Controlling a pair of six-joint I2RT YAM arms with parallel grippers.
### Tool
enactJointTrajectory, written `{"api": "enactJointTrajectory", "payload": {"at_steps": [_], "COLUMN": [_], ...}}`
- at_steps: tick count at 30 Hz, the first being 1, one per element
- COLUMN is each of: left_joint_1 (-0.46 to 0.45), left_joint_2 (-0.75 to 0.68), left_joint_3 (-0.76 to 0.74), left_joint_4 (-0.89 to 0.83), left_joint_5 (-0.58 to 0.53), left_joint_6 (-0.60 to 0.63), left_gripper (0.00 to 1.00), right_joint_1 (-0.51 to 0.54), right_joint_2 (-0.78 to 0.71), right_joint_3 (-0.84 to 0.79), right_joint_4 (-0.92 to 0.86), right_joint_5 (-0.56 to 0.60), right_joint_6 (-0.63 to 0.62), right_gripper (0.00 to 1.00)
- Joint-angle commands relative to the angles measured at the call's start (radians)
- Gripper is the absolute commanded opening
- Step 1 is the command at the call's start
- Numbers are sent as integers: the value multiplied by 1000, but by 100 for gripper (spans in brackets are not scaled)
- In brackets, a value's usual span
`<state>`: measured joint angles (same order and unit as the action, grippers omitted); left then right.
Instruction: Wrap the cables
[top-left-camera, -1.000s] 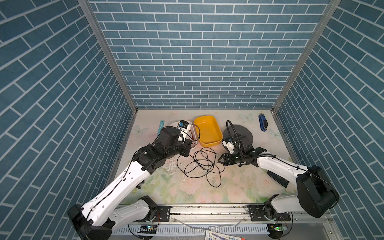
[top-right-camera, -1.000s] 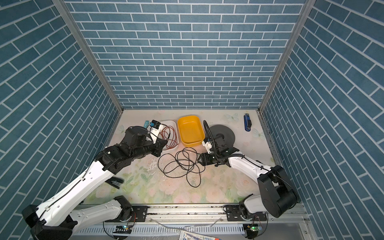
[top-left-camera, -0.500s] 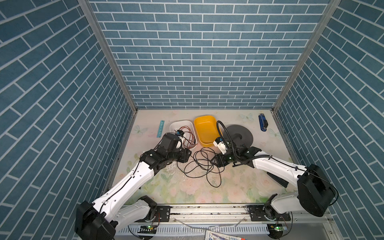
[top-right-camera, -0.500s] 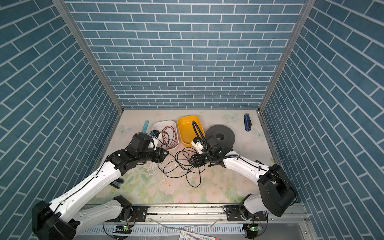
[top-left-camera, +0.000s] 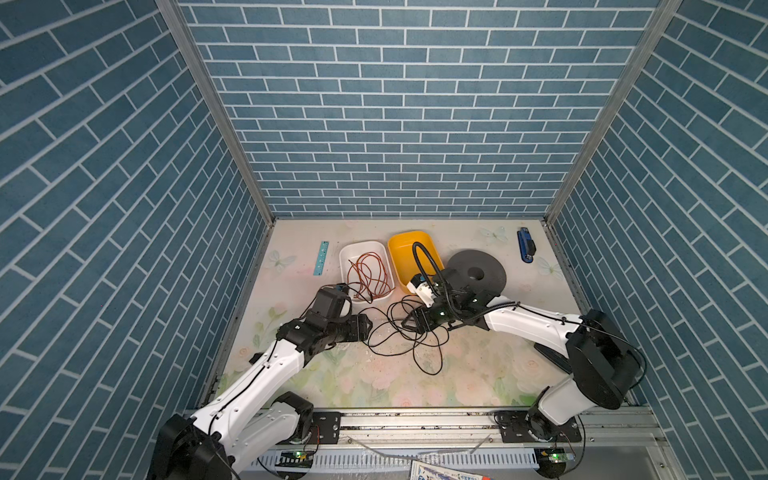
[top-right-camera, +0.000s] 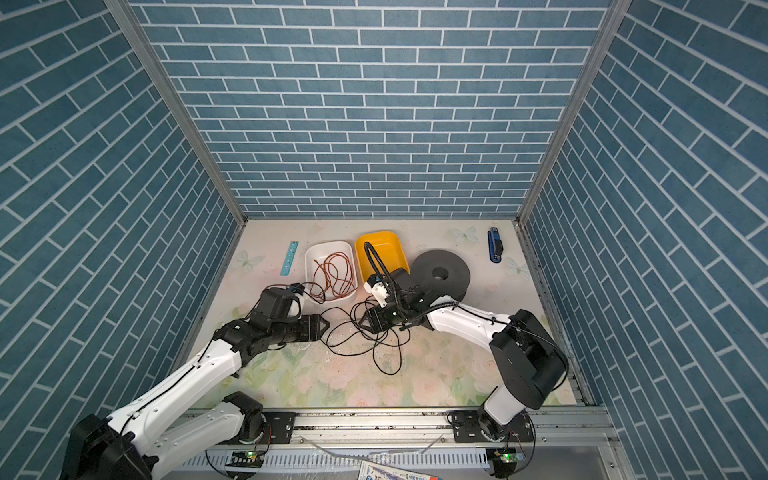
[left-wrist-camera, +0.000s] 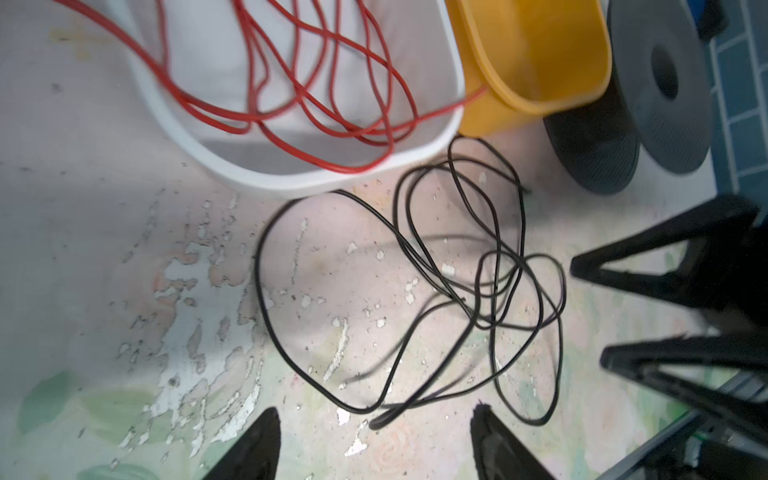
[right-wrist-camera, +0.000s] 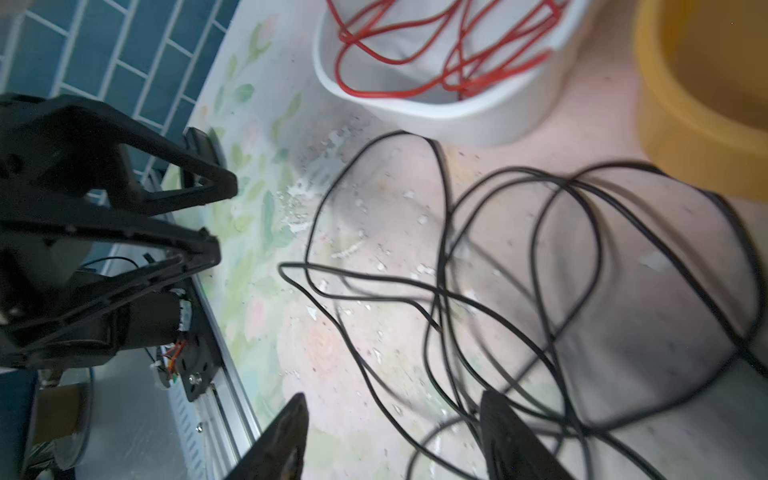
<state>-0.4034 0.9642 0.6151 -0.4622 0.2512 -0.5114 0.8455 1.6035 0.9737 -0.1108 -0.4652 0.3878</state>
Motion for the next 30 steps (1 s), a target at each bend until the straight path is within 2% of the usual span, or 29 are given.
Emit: {"api": "enactJointTrajectory", "payload": {"at_steps": [1,5,8,15,21,22,27,30], "left_joint_1": [77,92,98,99,98,99,95,89], "left_joint_2": [-45,-73,-72,-70,-68,-68,-70,-56], "left_joint_3": [-18,-27,-45,-111,-154,-160,-226,-269], "left_joint_4": [-46,-70,-55,34,81,88,185,269], "left_joint_5": [71,52,60,108,119,122,155,173], "left_joint_6": [-42,-74,-88,-158,-193,-199,-265,-309], "left_gripper": [74,75,75,73,69,68,66,64], "right_joint_1": [60,104,132,162,164,165,149,121], "right_joint_2": [51,146,210,253,285,289,252,206], "right_joint_3": [37,34,38,67,84,88,48,19], "right_joint_4": [179,359,449,470,510,510,527,530], "right_joint_5": [-29,-41,-18,115,157,157,178,123], "right_joint_6": [169,377,478,577,637,635,625,606], "right_gripper": [65,66,66,67,62,60,23,5]}}
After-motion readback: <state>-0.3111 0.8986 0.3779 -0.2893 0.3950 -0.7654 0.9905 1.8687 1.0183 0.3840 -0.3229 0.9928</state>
